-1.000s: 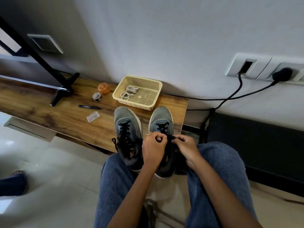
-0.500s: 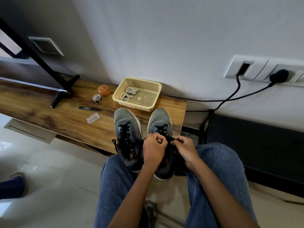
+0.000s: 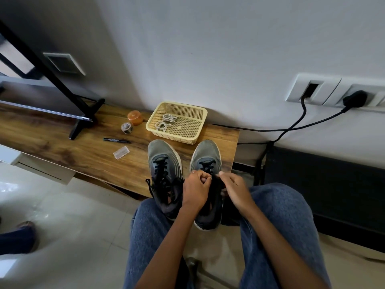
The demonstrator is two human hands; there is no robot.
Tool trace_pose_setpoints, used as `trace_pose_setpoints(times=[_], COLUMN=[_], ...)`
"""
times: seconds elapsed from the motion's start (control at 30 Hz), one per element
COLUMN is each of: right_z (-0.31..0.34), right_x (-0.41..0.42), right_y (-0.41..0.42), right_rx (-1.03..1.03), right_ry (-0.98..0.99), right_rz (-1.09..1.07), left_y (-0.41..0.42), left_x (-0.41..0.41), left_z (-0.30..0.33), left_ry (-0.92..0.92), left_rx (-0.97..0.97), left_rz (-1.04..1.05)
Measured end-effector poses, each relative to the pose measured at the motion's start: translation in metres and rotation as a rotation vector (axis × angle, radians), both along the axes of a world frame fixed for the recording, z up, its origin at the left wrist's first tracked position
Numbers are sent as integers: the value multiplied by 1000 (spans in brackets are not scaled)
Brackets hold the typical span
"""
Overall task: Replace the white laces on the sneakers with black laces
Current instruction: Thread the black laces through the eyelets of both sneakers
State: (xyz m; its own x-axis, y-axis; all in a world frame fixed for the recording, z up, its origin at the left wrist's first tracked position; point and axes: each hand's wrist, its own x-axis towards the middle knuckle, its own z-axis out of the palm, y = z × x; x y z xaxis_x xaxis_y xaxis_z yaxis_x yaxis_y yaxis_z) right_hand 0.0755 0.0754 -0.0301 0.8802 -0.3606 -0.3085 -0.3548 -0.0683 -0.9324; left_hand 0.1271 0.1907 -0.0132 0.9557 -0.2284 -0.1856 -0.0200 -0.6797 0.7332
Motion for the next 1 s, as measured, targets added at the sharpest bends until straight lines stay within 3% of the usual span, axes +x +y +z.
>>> trace_pose_setpoints(times=[0.33, 0.5, 0.6, 0.83, 0.9, 1.0], right_z=[1, 0, -1, 14, 17, 19], right_x=[10, 13, 11, 6, 5, 3], right_y=[-1, -1, 2, 4, 4, 4], right_rx=[28, -180, -120, 55, 74, 17], right_ry=[0, 31, 109, 68, 55, 28], right_rz=[-94, 22, -31, -290, -315, -269], left_y=[-1, 0, 0, 4, 6, 8], left_x=[-9, -10, -14, -30, -39, -49], left_z=[0, 2, 0, -1, 0, -1], left_ry=[-51, -51, -82, -371, -458, -558], left_rx=[-29, -3, 41, 153, 143, 286], left_rz=[26, 24, 29, 65, 124, 78])
